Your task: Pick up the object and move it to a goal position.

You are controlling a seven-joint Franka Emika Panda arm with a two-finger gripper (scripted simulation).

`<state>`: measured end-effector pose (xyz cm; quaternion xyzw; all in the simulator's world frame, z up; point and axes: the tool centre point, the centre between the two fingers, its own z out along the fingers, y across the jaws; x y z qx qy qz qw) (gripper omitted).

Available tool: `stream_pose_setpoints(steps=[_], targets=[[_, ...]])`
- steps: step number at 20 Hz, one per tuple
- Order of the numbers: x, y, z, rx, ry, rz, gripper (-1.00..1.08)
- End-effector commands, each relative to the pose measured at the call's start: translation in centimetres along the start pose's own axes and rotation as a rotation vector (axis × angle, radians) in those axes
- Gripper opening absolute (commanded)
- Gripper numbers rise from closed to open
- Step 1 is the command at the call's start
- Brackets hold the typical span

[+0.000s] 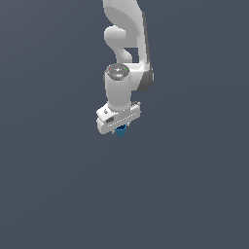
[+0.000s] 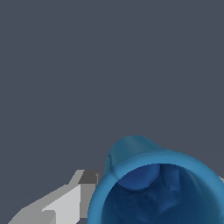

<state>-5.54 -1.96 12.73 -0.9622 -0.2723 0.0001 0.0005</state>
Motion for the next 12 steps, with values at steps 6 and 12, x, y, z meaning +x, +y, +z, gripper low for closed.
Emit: stream_pose_setpoints(steps=[6,12], targets=[[1.9,2.4,-5.5,0.000,0.001,0.000,-1.00],[2.8,3.6,-7.9,0.000,0.000,0.000,-1.00]])
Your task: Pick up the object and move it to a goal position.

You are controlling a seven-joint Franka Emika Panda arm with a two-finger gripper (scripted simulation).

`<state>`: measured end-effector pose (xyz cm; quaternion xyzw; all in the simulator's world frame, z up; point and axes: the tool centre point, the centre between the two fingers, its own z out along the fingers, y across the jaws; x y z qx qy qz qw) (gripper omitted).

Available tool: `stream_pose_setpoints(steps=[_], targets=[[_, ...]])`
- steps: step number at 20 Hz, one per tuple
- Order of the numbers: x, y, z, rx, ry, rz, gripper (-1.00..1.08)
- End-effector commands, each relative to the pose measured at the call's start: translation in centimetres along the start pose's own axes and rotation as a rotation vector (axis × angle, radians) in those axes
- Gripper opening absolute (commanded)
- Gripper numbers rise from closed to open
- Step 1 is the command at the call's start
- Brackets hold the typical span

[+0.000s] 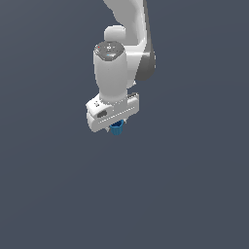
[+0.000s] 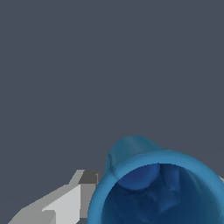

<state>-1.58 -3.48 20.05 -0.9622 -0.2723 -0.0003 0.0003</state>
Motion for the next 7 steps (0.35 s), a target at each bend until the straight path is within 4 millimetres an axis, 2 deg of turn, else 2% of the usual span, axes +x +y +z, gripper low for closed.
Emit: stream_pose_setpoints(steps=[1,7], targets=[[0.33,0.39,-0.82,0.000,0.000,0.000,-1.00],[0.64,0.74,-1.39,0.000,-0.001,0.000,-1.00]])
